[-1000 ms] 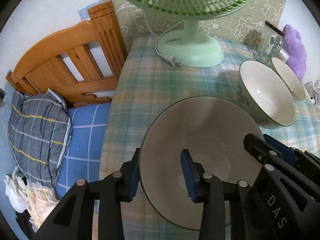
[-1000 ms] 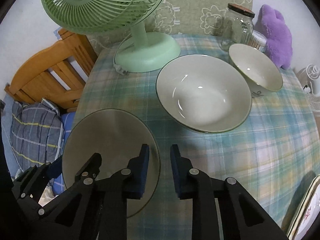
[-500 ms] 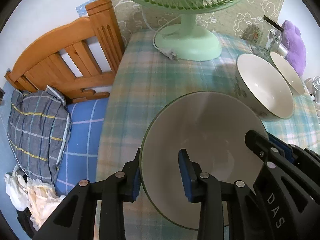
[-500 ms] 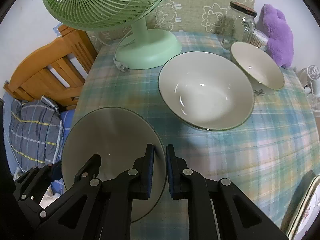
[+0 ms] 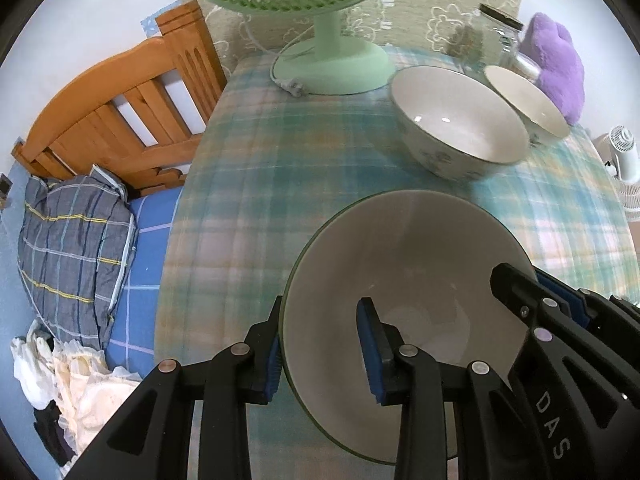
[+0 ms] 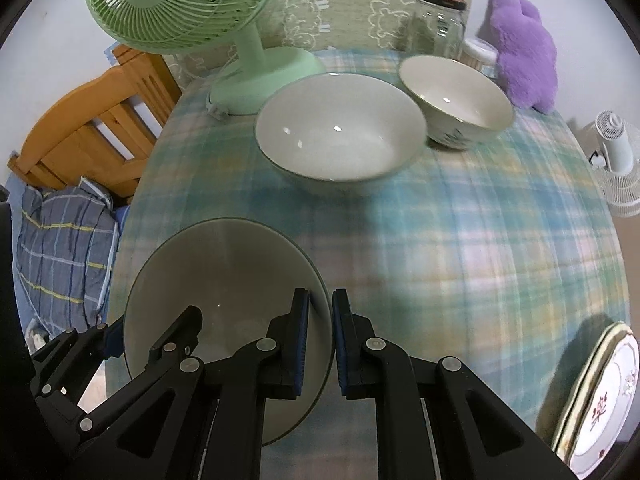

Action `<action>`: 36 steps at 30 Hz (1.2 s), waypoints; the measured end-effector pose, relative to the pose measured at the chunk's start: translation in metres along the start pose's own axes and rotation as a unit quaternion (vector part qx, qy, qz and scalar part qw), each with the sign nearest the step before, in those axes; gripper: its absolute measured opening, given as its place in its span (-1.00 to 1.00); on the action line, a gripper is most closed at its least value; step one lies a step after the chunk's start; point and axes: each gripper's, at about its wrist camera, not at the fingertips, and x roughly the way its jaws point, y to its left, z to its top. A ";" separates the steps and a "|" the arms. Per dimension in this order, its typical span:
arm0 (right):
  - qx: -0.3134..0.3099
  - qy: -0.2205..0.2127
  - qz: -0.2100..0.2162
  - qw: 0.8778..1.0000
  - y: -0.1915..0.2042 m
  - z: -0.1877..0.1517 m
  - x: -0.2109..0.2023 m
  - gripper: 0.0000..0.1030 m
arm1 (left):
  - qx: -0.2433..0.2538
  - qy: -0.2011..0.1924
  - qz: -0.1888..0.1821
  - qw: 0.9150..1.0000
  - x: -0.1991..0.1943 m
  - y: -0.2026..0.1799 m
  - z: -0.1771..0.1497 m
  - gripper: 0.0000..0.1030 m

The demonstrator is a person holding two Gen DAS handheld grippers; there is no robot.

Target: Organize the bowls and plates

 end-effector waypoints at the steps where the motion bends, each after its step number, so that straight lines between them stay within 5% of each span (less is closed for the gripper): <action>1: -0.001 0.001 0.002 1.000 -0.004 -0.003 -0.003 -0.70 | 0.000 -0.001 0.001 1.000 -0.003 -0.004 -0.003 -0.36; 36: 0.006 0.046 -0.019 0.999 -0.146 -0.111 -0.068 -0.70 | 0.017 0.042 -0.034 0.998 -0.050 -0.141 -0.105 -0.36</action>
